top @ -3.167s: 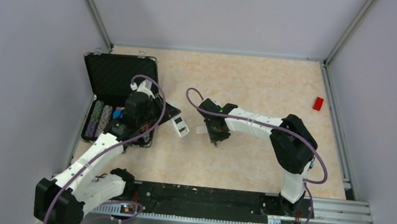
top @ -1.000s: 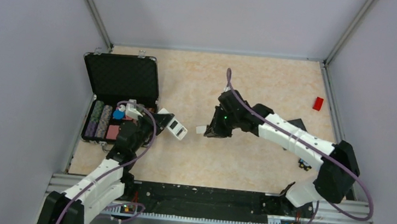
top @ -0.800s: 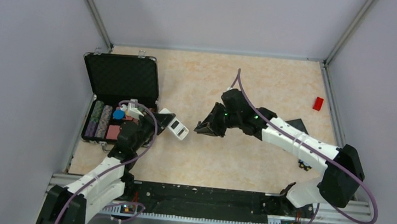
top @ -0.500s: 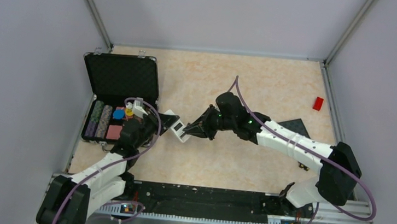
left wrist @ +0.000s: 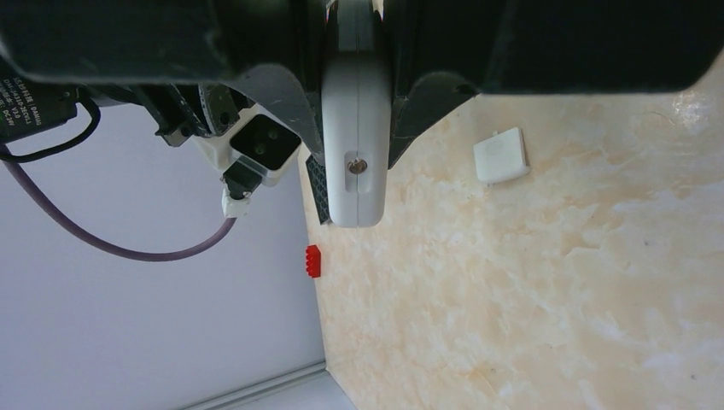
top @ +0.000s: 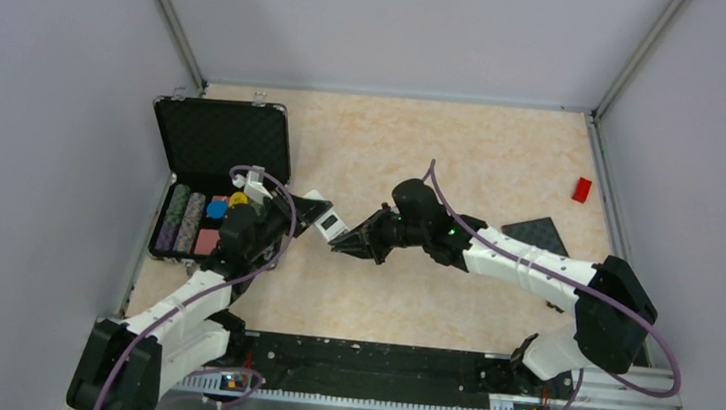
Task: Load the batteries into the remote control
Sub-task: Load the battery into the remote control.
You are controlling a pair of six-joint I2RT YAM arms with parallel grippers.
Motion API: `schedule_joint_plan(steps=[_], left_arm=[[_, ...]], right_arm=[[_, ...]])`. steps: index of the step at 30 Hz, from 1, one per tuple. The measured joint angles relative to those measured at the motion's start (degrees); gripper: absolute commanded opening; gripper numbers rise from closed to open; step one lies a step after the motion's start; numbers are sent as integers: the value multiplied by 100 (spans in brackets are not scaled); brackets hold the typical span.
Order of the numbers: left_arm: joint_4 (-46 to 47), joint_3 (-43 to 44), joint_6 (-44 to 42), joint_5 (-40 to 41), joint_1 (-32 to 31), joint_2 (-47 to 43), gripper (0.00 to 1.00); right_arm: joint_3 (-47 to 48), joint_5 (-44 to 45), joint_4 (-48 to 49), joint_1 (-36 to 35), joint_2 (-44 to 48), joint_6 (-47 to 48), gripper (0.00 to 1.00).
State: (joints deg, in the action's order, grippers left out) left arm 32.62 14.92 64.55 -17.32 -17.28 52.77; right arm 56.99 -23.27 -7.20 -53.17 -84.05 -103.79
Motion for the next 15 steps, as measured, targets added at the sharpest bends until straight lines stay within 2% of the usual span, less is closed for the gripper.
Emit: schedule_joint_plan(steps=[15], left_arm=[[-492, 133, 57, -46, 0, -2, 0]], right_arm=[[-114, -186, 127, -4, -24, -496, 2]])
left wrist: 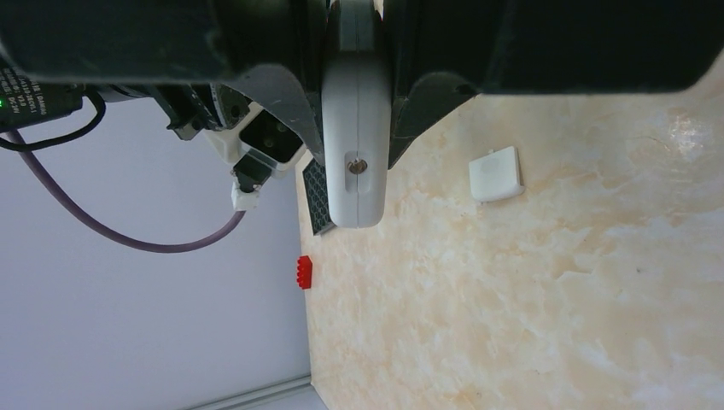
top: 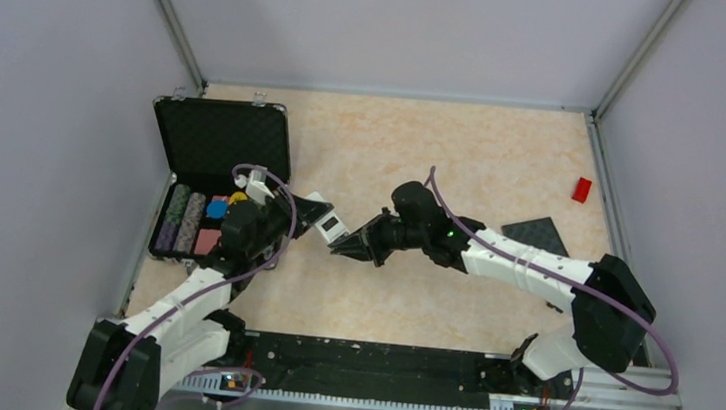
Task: Load the batteries into the remote control
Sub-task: Load the battery into the remote control.
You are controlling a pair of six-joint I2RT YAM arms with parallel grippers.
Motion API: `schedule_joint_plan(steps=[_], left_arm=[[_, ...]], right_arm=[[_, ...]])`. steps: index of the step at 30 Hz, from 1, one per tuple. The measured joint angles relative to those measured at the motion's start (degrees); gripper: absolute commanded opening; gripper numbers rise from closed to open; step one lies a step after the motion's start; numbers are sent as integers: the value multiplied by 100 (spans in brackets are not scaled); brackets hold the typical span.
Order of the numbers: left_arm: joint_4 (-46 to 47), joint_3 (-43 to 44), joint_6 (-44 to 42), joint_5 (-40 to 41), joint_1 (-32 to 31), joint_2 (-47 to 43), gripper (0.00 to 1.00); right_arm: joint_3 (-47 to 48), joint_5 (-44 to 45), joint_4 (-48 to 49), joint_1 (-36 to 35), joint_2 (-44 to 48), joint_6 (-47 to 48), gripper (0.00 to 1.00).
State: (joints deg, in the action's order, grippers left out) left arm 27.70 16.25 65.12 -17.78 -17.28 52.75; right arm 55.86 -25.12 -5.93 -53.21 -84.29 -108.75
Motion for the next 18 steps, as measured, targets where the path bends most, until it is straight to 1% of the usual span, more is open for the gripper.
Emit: schedule_joint_plan(steps=[10, 18], left_arm=[[-527, 358, 105, -85, 0, -2, 0], [-1010, 459, 81, -87, 0, -13, 0]], right_arm=[[-50, -22, 31, 0, -107, -114, 1], [-177, -4, 76, 2, -144, -151, 1]])
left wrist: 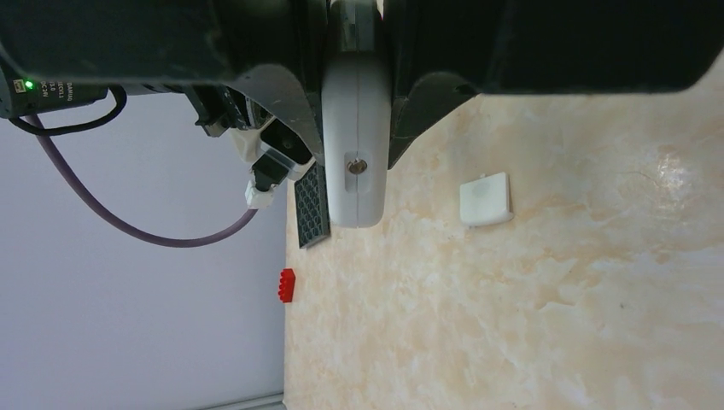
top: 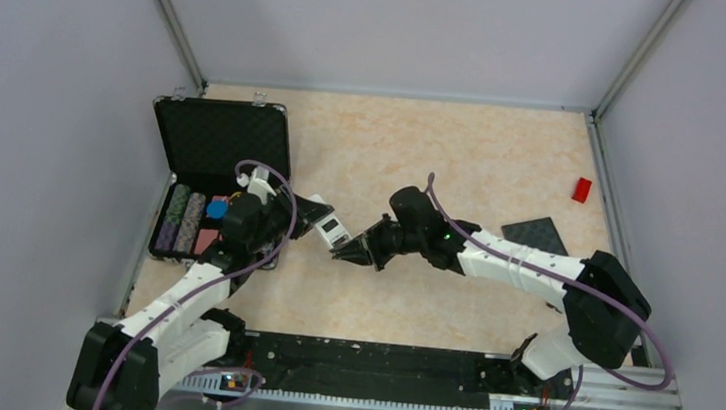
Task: Load the batteries into the remote control
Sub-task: Load the battery into the remote control.
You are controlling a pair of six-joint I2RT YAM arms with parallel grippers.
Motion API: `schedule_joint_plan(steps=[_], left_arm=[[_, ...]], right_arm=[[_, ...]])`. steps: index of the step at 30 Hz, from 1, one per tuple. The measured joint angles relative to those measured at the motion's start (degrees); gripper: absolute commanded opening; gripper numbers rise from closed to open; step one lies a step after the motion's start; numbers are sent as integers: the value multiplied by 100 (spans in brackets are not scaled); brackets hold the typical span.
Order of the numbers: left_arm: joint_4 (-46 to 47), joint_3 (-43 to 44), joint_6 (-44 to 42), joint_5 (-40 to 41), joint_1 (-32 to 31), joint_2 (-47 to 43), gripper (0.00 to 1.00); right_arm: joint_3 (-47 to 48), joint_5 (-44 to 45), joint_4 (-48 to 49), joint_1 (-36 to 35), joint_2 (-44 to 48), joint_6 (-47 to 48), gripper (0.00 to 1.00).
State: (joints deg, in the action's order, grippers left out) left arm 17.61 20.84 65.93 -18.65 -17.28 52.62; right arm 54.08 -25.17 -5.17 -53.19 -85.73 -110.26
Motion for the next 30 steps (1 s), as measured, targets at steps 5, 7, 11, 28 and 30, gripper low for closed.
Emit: schedule_joint_plan(steps=[5, 7, 11, 28, 30], left_arm=[[-201, 17, -7, -2, 0, 0, 0], [-284, 52, -31, -2, 0, -17, 0], [-407, 114, -131, -37, 0, -162, 0], [-514, 153, -258, -144, 17, -339, 0], [-542, 153, -221, -146, 20, -339, 0]], right_arm=[[-11, -4, 22, 0, -85, -35, 1], [-11, -4, 68, 0, -109, -42, 2], [-11, -26, 203, 0, -114, -68, 3], [-85, -129, 378, 11, -118, -195, 8], [-92, -129, 385, 11, -118, -234, 9]])
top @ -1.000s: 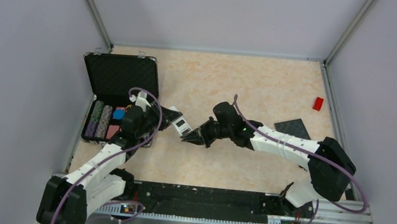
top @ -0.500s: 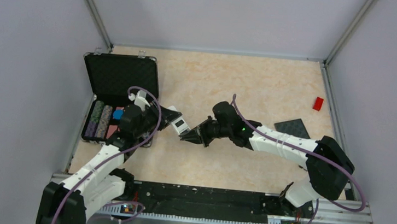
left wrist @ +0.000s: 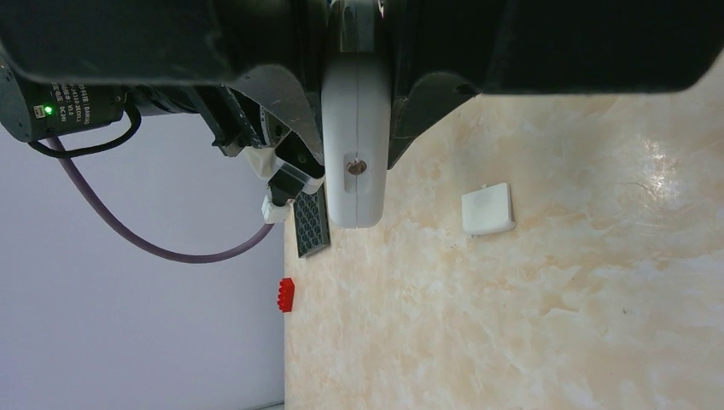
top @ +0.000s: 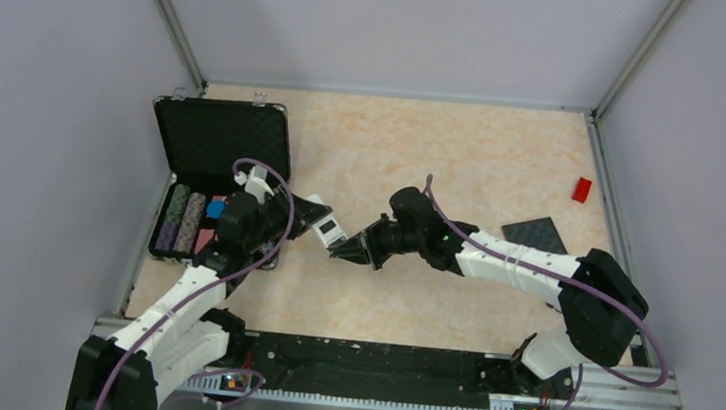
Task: Load the batteries into the remote control
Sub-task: Load the battery into the remote control.
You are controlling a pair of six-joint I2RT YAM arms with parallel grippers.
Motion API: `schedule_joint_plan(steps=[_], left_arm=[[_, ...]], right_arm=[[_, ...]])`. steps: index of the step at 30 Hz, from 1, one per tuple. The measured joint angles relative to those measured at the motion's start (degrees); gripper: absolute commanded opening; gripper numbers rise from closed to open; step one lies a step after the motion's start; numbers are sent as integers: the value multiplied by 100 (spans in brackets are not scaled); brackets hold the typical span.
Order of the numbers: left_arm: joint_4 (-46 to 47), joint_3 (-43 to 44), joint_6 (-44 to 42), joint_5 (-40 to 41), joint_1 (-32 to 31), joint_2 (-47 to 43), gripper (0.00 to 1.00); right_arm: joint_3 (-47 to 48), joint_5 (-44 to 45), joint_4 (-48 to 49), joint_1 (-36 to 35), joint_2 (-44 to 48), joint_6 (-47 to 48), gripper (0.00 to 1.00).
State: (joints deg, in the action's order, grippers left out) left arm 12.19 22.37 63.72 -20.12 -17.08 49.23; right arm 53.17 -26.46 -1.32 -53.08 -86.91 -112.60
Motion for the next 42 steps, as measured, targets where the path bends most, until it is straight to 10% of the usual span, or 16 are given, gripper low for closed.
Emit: schedule_joint_plan(steps=[15, 33, 42], left_arm=[[28, 109, 457, -216, 72, 181, 0], [92, 341, 538, -304, 101, 310, 0], [-299, 662, 459, -470, 103, 505, 0]], right_arm=[[-111, 7, 98, 74, 101, -90, 26], [-94, 55, 44, 168, 153, 501, 82], [39, -61, 37, 280, 319, 1318, 90]])
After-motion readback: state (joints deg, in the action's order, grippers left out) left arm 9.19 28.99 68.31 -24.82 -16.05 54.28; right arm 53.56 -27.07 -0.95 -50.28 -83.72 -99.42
